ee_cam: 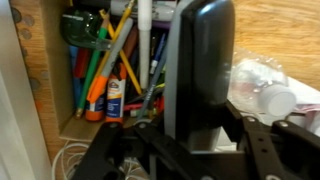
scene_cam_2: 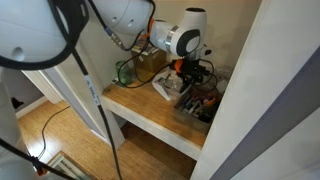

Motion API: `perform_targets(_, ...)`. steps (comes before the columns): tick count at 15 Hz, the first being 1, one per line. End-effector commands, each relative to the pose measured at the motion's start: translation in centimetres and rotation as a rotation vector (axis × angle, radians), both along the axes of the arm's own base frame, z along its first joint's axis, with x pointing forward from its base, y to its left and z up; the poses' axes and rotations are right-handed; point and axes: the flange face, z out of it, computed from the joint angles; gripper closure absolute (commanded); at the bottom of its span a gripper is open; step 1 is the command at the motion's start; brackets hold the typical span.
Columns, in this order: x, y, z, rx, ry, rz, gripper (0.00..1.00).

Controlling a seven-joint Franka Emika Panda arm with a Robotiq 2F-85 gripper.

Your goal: Remove the black object from the box

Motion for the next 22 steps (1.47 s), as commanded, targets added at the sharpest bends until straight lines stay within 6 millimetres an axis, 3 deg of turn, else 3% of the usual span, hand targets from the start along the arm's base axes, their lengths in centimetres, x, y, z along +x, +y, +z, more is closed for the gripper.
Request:
perform_targets(1, -2.7, 3.9, 2.1, 0.051, -0.029, 0.047, 0.74)
perform_targets(8, -3.9, 9.9, 5.5, 0.009, -0.194, 0.118, 0.74)
perform_targets(15, -3.4, 15.3, 5.7, 0.07, -0.18, 0.107, 0.74)
perform_targets(16, -3.2, 14.4, 5.4, 0.037, -0.179, 0.131, 0.49)
perform_targets(22, -3.1, 15.2, 5.4, 0.049, -0.179, 0.124, 0.49)
